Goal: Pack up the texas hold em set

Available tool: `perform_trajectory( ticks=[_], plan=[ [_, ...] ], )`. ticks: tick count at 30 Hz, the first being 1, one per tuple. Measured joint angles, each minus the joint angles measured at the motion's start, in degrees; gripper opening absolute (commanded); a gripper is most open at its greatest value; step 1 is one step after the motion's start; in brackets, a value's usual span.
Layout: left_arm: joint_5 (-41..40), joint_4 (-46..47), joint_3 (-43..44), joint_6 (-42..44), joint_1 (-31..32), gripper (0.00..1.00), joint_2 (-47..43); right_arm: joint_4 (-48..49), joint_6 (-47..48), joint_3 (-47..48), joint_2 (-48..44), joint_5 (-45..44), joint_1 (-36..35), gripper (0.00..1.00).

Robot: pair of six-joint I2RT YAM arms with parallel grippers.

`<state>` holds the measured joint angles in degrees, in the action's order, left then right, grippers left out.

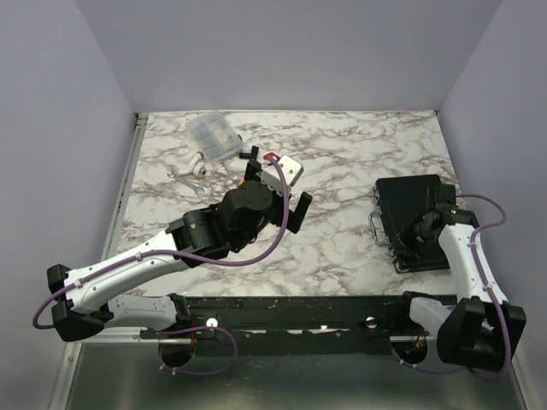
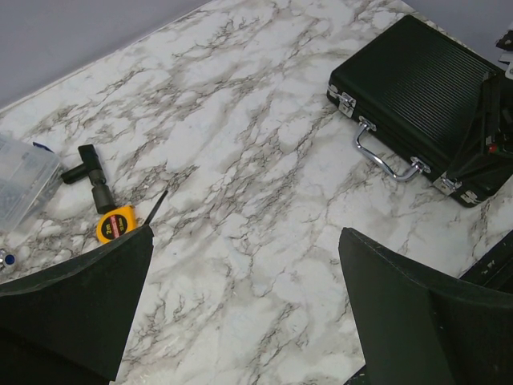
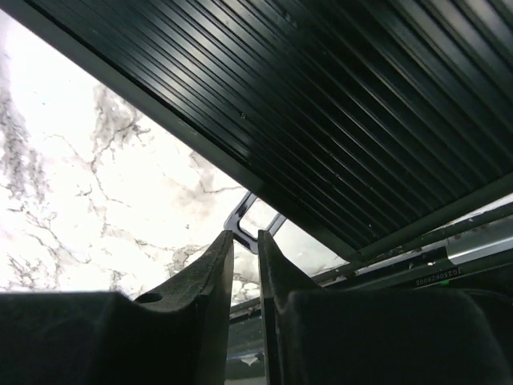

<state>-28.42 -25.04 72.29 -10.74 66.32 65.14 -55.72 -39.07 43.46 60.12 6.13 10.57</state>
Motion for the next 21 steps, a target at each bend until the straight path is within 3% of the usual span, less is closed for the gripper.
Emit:
perform_trajectory(
  ticks=[13,21],
  plan=[
    [0.2,0.0,0.0,0.0,-0.5,0.98,0.0,2.1,0.2,-2.8,12.5,5.1,-2.5,0.22],
    [0.6,-0.3,0.0,0.0,-1.0,0.98,-1.0,3.6,-3.3,-4.5,12.3,3.1,-5.7,0.22]
  ],
)
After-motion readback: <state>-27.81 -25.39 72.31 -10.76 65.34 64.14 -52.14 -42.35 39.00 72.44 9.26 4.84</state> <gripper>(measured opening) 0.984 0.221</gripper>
